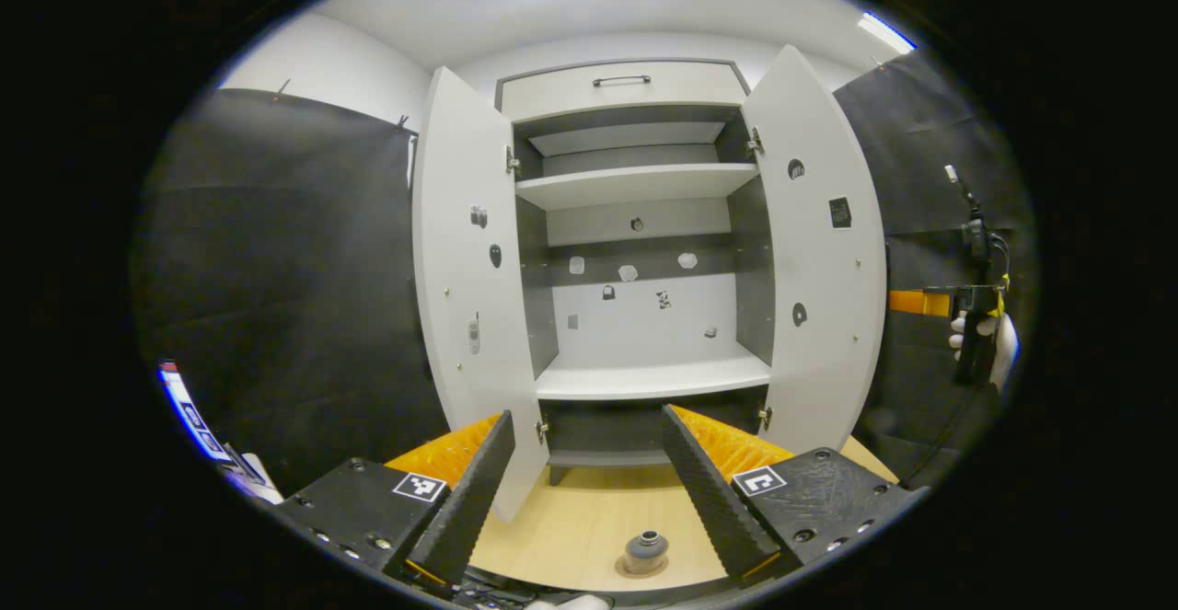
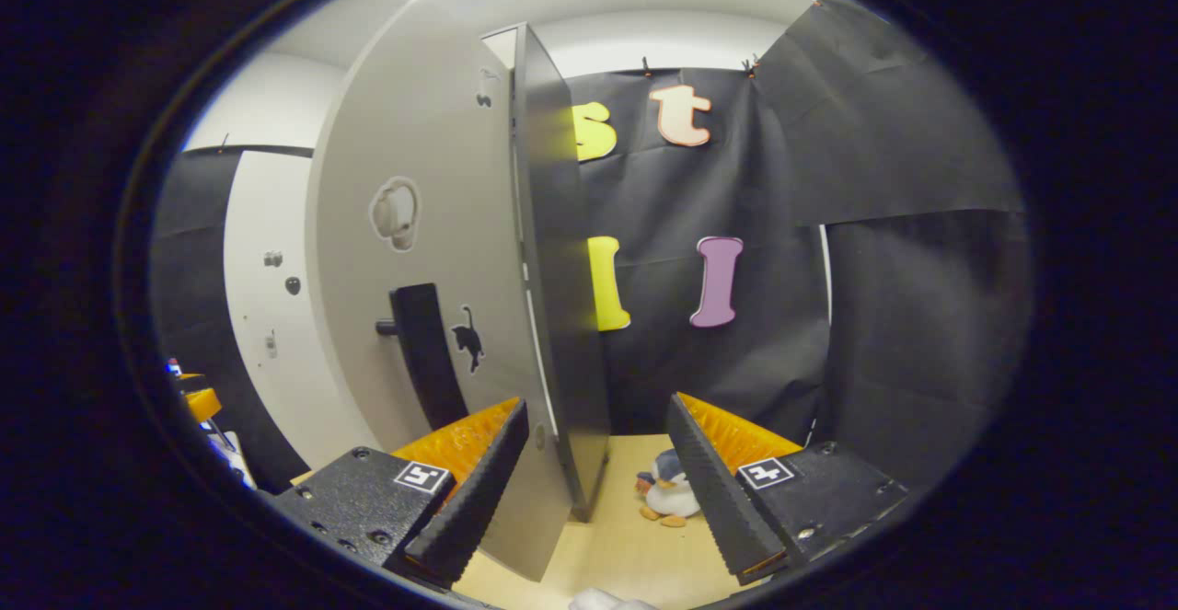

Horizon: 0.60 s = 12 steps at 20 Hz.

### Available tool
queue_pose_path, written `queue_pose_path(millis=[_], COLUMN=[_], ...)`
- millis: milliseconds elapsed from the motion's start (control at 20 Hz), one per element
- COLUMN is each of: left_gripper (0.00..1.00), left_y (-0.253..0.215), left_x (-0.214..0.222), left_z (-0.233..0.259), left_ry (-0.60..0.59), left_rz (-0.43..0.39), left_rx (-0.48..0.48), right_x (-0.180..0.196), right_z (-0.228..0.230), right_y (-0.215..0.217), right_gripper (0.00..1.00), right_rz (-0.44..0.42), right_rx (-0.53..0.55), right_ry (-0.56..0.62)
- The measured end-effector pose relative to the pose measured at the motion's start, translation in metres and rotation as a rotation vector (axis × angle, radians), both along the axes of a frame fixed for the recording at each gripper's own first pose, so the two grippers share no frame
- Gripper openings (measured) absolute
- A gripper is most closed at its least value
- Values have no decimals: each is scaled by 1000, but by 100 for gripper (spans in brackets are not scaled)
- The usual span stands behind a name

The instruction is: Grasp the bottle in the cabinet with the left hand and place it on the coaster, then close the right door with the right hand and the left door with the left hand.

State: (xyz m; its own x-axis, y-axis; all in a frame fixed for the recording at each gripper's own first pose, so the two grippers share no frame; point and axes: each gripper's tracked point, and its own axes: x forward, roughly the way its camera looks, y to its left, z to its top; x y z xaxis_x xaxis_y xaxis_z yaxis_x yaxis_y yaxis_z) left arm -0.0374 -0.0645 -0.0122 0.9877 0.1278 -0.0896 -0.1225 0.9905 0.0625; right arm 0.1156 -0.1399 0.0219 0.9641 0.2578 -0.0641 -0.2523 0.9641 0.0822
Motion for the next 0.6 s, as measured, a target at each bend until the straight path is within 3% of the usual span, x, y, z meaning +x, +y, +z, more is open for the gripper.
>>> queue_pose_path(millis=[100,200,600], left_gripper=[97,97,98], left_y=[3,11,50], left_x=[6,15,35], left_z=[-3,-3,1], left_ry=[3,8,-14], left_rz=[-21,-45,-95], left_rx=[-7,-32,-26], right_x=[1,0,-8], right_z=[-5,-2,-5], right_y=[9,4,36], right_gripper=[94,97,96], right_rz=[-23,-67,-133], right_rx=[-57,-85,-79], right_ry=[8,-19,12])
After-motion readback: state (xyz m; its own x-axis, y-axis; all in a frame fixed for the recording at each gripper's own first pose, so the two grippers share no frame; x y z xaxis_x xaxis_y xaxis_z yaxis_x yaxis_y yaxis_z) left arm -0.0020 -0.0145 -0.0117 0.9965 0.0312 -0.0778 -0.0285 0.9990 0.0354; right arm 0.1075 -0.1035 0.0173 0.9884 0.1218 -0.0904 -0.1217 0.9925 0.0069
